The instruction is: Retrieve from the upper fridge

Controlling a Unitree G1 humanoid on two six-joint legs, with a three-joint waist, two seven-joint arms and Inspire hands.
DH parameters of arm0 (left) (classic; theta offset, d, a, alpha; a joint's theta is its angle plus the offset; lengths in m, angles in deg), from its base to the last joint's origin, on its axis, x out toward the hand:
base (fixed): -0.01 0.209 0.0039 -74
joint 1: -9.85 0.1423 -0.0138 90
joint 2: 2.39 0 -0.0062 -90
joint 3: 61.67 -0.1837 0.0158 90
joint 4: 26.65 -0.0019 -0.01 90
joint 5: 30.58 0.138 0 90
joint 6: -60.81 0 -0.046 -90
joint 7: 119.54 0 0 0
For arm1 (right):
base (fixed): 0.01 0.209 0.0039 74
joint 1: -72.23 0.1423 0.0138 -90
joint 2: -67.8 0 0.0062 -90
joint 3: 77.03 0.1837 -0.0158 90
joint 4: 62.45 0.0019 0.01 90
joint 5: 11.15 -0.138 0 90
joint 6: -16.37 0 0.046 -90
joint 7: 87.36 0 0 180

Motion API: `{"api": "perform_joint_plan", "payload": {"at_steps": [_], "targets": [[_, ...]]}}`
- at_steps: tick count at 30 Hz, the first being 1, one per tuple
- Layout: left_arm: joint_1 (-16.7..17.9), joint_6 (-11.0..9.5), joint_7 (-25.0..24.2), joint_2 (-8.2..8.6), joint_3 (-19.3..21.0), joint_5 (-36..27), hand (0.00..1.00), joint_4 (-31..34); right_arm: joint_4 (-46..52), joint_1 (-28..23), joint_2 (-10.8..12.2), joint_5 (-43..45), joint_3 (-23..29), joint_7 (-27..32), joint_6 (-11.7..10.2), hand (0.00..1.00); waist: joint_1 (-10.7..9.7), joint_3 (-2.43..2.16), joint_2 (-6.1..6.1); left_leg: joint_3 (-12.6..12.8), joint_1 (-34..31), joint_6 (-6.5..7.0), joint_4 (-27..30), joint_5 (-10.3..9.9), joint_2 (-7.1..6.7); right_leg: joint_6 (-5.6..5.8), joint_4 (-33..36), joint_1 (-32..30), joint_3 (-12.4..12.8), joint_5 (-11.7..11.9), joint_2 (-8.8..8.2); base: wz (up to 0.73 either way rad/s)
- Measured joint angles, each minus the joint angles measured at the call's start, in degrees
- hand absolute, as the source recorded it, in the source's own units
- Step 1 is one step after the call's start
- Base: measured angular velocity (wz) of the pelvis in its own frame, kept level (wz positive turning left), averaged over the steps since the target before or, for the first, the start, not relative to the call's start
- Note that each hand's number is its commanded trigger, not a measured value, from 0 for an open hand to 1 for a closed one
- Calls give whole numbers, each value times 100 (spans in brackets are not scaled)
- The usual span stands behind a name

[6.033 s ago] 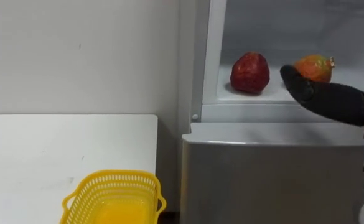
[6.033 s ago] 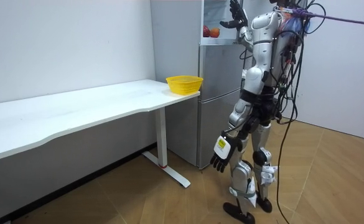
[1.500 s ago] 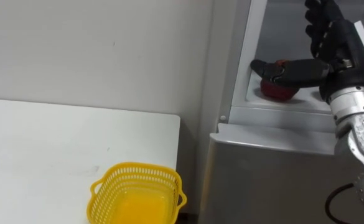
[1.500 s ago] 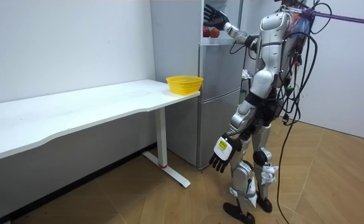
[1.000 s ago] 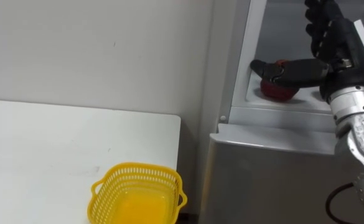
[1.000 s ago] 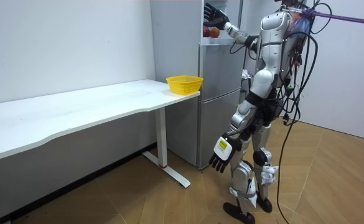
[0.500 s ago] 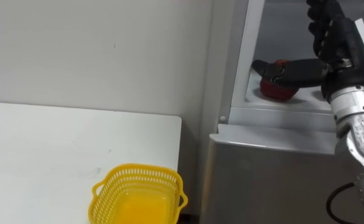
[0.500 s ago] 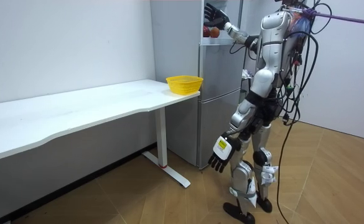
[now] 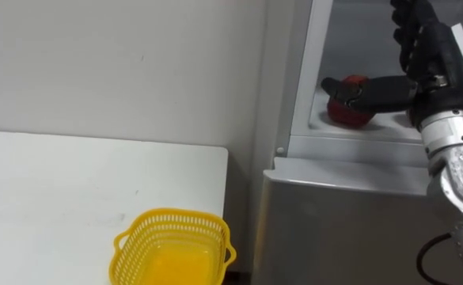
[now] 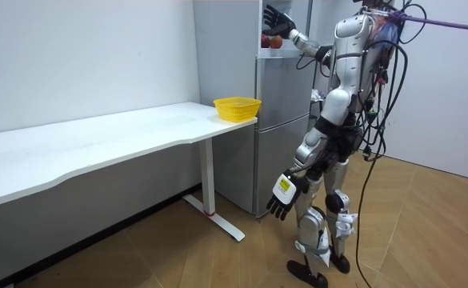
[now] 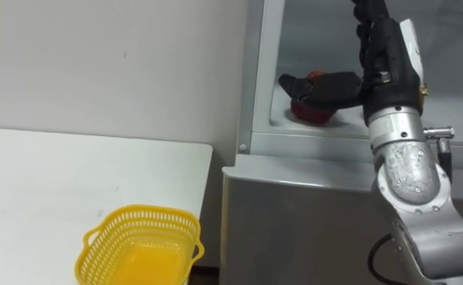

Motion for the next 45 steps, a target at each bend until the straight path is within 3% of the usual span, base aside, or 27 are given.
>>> {"api": "perform_joint_plan", "payload": {"at_steps": [5,20,37,45], "targets": [[-7,7,68,-1,0,0,0,0,0,-2,0,54,0,-8,4,0,5,27,-50,-3,-28,0,4,0,0,0,0,-24,-1,0,1,0],[-66,24,38,-57,-6,-12,0,9,-617,-6,-19,251,-55,-353,198,0,0,-25,-148,15,-67,0,30,2,1,1,2,-87,-28,0,-39,0],[-72,24,53,-59,-5,-126,0,2,-1003,6,-83,123,-36,-676,197,0,40,-16,-165,-5,-71,11,5,8,-13,2,9,-69,-19,1,-54,0],[-76,220,43,-66,-9,-127,0,1,-1509,266,-318,-273,-60,-1106,302,0,52,-6,-194,-35,-45,25,3,16,-36,13,4,-24,-58,7,-59,0]]}}
